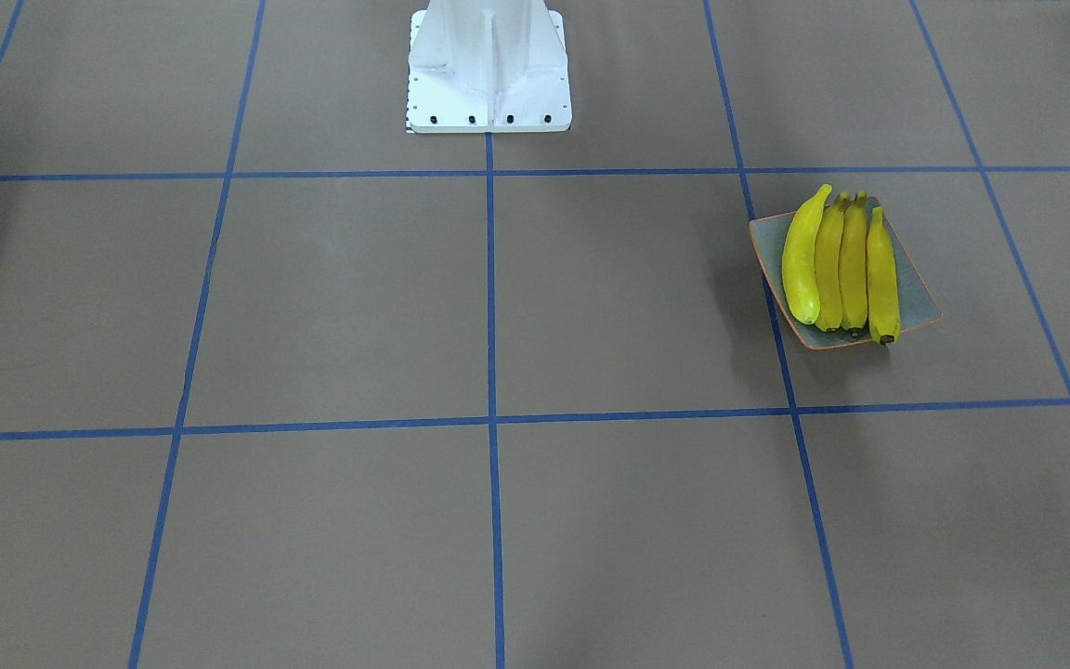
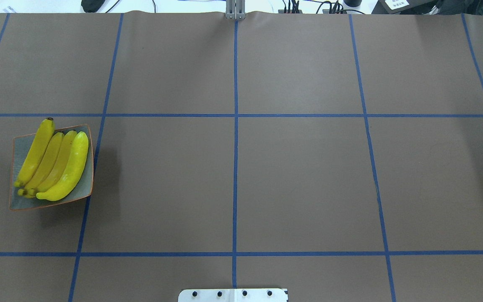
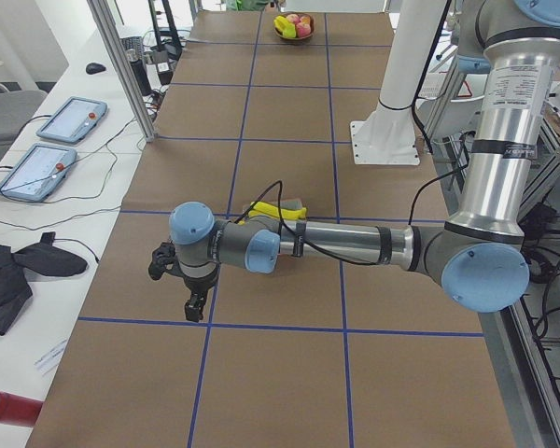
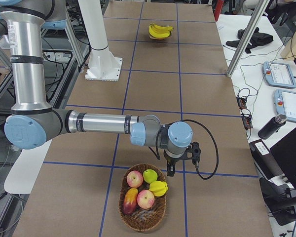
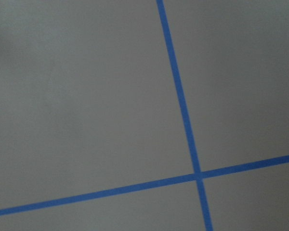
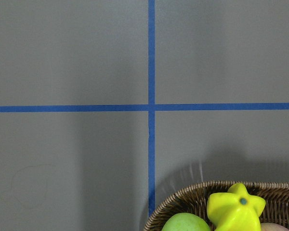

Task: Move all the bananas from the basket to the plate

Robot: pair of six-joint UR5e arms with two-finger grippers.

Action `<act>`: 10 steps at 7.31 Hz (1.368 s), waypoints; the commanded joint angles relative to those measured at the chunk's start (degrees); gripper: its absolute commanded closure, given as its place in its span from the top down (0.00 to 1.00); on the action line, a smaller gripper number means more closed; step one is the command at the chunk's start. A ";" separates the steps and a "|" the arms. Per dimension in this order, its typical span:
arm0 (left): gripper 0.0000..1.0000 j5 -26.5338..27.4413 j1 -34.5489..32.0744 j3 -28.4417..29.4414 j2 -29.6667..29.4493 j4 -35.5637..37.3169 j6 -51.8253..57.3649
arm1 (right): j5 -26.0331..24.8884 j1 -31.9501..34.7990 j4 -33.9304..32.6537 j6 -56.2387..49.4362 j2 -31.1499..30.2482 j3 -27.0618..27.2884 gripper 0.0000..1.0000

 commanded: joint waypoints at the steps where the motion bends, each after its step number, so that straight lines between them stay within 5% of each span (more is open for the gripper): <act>1: 1.00 -0.61 -0.07 -4.62 2.14 4.49 -0.28 | 0.13 -0.04 -0.34 0.06 -0.27 -0.10 0.99; 10: 1.00 -0.70 0.02 -4.09 2.15 4.57 -0.19 | 0.93 0.49 -2.27 0.06 -0.53 0.34 1.00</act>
